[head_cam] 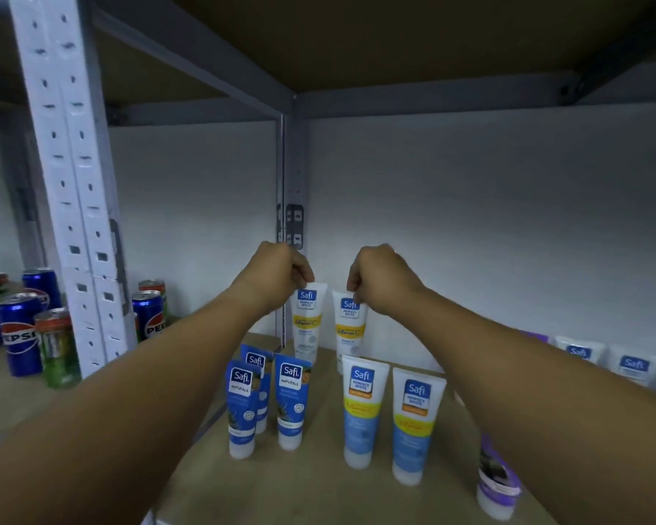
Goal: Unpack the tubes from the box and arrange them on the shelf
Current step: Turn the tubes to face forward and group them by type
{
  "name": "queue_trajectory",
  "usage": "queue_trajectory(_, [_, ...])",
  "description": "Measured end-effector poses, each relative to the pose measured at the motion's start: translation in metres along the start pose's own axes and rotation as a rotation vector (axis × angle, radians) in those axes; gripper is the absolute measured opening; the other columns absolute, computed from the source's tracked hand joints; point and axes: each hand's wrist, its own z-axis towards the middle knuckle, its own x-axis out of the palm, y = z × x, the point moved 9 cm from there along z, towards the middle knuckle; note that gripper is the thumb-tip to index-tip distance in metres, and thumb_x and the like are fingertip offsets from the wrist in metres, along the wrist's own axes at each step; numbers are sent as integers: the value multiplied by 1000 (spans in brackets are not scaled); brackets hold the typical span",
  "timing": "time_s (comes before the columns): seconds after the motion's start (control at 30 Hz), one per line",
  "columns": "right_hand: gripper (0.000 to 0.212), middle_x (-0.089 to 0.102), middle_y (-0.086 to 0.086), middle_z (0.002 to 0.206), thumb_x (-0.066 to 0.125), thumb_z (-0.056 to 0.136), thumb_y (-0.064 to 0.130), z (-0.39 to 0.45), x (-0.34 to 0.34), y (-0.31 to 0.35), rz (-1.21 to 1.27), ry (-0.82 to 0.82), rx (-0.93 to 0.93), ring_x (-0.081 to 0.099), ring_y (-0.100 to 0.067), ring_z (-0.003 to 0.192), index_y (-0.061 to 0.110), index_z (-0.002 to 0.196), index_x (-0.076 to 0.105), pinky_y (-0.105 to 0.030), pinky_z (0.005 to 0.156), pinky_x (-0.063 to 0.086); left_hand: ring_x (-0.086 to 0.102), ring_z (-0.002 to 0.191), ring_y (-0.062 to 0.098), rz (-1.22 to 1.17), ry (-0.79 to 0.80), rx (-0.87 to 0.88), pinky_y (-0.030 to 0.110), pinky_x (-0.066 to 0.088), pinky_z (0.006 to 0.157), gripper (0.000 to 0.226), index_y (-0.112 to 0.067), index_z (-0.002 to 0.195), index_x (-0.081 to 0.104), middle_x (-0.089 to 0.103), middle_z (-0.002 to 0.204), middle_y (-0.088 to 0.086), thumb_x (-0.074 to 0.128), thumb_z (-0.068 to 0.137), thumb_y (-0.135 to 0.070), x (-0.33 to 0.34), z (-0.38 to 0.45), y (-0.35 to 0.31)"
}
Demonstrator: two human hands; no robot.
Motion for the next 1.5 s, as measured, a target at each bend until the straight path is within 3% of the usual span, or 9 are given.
queue_trajectory(0.37, [17, 74, -5, 89, 83, 68, 7, -69, -165, 23, -4, -194, -29, 69, -21, 82, 18, 80, 77, -27, 74, 53, 62, 77, 8, -13, -180, 96, 18, 44, 75, 14, -15, 90, 79, 69, 82, -4, 73, 83, -5, -120, -36, -114])
queue_trajectory(0.53, [14, 74, -4, 80, 83, 71, 6, -126, -191, 22, -14, -130, 12, 70, -19, 72, 15, 81, 78, -34, 78, 60, 61, 67, 0, -51, -126, 128, 0, 39, 60, 15, -13, 91, 79, 73, 82, -1, 76, 81, -3, -121, -72, -153])
queue_trajectory(0.63, [14, 71, -2, 75, 85, 72, 8, -166, -187, 8, 19, -76, 60, 70, -17, 72, 13, 84, 79, -34, 78, 60, 59, 66, -4, -94, -91, 155, -4, 37, 55, 14, -15, 90, 80, 72, 79, -4, 77, 81, -5, -103, -99, -170])
queue_trajectory(0.97, [17, 65, 10, 64, 84, 69, 5, -269, -131, -72, 103, 24, 239, 68, -11, 67, 18, 78, 78, -32, 74, 60, 65, 73, 3, -249, 100, 149, -3, 41, 64, 16, -15, 89, 80, 77, 83, -1, 73, 82, -2, 5, -171, -199])
queue_trajectory(1.13, [17, 64, 11, 70, 84, 72, 9, -289, -107, -92, 111, 74, 277, 63, -7, 68, 19, 85, 79, -31, 78, 59, 64, 73, 1, -244, 151, 155, -1, 43, 63, 19, -15, 91, 79, 77, 86, -2, 70, 83, 0, 31, -180, -209])
queue_trajectory(1.2, [17, 63, 12, 72, 81, 76, 9, -292, -103, -95, 126, 88, 267, 62, -6, 72, 17, 90, 79, -28, 77, 58, 62, 73, 0, -257, 153, 147, -1, 40, 60, 18, -15, 93, 79, 76, 89, -3, 69, 85, -1, 37, -181, -208])
queue_trajectory(1.33, [12, 57, 20, 64, 77, 79, 5, -297, -102, -103, 237, 56, 288, 55, 3, 63, 13, 88, 77, -15, 63, 47, 63, 75, -4, -323, 144, 126, 0, 41, 58, 16, -19, 95, 77, 71, 85, -11, 69, 88, -7, 42, -182, -202])
queue_trajectory(1.5, [6, 72, 2, 72, 80, 79, 11, -311, -82, -124, 564, 14, 377, 69, -12, 69, 14, 82, 75, -27, 65, 58, 66, 77, -8, -649, 174, 17, 5, 47, 63, 17, -19, 94, 76, 74, 90, -13, 77, 81, -8, 57, -186, -187])
